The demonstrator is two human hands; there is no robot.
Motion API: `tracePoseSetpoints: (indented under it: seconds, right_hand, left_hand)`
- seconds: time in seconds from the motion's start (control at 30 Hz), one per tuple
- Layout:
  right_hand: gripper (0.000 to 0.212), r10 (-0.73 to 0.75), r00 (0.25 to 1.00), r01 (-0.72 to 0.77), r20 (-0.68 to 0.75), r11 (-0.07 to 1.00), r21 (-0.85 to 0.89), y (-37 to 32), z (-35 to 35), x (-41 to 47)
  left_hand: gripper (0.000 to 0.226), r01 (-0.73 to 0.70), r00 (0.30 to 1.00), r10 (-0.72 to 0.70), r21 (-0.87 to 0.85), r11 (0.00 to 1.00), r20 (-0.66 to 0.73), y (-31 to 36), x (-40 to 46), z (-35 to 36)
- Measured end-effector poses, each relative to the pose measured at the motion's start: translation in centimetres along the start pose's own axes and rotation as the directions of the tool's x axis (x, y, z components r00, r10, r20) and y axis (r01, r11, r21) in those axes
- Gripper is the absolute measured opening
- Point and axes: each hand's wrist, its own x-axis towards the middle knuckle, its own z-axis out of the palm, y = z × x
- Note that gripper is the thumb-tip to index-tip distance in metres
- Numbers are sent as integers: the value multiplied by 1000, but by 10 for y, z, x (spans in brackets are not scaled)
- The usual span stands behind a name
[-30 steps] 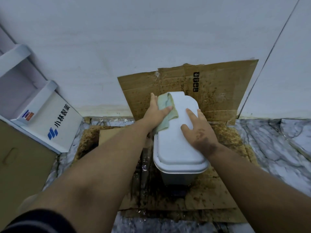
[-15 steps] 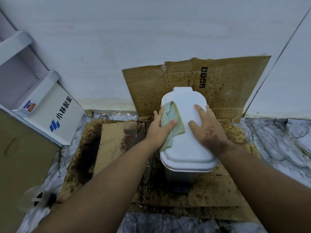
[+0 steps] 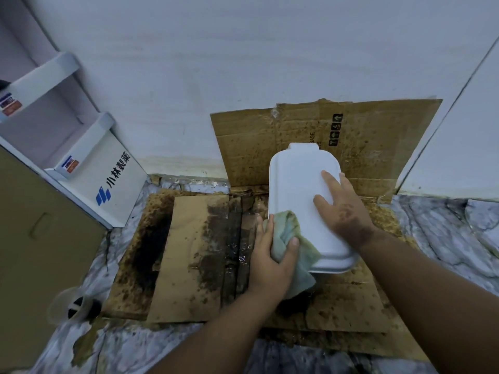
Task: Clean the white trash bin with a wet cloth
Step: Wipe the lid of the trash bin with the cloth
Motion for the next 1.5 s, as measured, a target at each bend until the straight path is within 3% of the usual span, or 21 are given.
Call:
tracePoseSetpoints:
  seconds: [0.13,0.27,0.4,0.5,0.67,1.0,1.17,1.3,1.5]
  right_hand:
    - [68,-4,1000,4,1,1000,-10,2,2,4]
    - [68,4,1000,-5,-13,1000,-16,0,2,5]
    - [68,10,1000,-10,-8,1000,-25,1,2,7]
    - [67,12,1000,-13,-14,1000,-16,1,1,8]
    - [68,17,1000,-17,-11,1000,-15,-1,1,7]
    - [71,29,999,-29,13,999,28,-3,-2,1]
    - [82,41,999,-42,35,999,32,-3,-4,-3]
    - [83,36,999,-37,23,998,48,-1,-3,-2]
    - [76,22,1000,-22,1,999,38,4,3,5]
  left_hand:
    - [73,94,977,-95,12,995,193,14,66,-14]
    - [96,188,946,-178,-11,982,272,27,142,-8]
    - [105,198,922,-185,-3,980,341,39,213,7]
    - [116,221,922,-202,-20,975,330,37,238,13]
    - [80,83,950,-90,36,996,298,39,206,7]
    - [68,-7,943,15,-26,1000,334,5,70,-25]
    - [60,256,940,-188,-224,940,285,-4,71,-35]
    - [34,272,941,-229,-155,950,248,1,91,-29]
    - [35,273,941,-238,-123,954,240,32,158,-14]
